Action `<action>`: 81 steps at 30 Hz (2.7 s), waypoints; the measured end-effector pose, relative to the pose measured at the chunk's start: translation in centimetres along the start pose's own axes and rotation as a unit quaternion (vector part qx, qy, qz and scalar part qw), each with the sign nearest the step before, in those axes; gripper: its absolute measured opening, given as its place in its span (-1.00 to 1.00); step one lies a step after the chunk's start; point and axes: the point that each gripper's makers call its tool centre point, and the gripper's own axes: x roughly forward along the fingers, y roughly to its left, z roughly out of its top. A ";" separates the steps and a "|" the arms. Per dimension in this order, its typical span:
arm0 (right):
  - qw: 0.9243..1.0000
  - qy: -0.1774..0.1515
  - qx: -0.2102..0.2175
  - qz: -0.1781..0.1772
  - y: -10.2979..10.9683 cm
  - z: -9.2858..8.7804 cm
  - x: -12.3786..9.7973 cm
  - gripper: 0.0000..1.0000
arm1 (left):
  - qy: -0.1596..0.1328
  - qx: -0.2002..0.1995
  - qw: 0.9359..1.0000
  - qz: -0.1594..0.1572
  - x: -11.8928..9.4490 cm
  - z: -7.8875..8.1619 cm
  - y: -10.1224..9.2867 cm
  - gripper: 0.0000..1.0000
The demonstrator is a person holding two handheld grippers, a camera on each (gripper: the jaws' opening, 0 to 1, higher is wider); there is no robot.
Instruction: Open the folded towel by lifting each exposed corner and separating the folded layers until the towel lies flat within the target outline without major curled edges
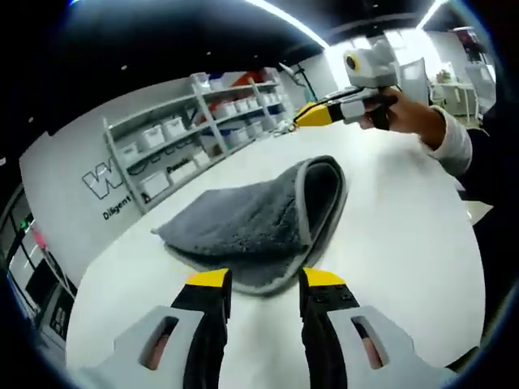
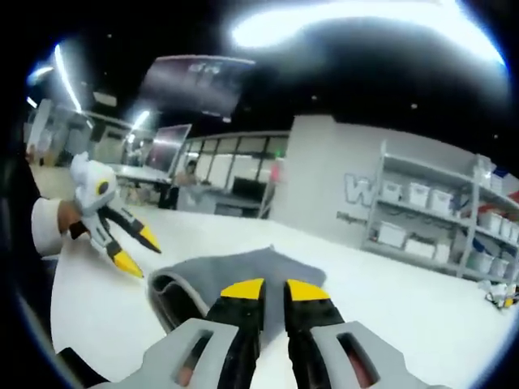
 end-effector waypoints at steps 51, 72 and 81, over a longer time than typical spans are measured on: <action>0.987 0.032 -0.134 0.084 9.4 -1.4 4.4 -0.93 | 0.017 0.045 0.999 -0.003 1.2 -0.8 0.0 -0.53; 0.978 -0.049 0.197 0.054 3.9 1.5 1.7 -1.00 | 0.017 0.027 0.999 0.010 1.2 -1.3 -0.2 -0.81; 0.960 -0.061 0.270 0.030 1.5 0.9 0.7 -1.00 | 0.018 0.014 1.000 0.006 1.3 -1.5 -0.5 -0.97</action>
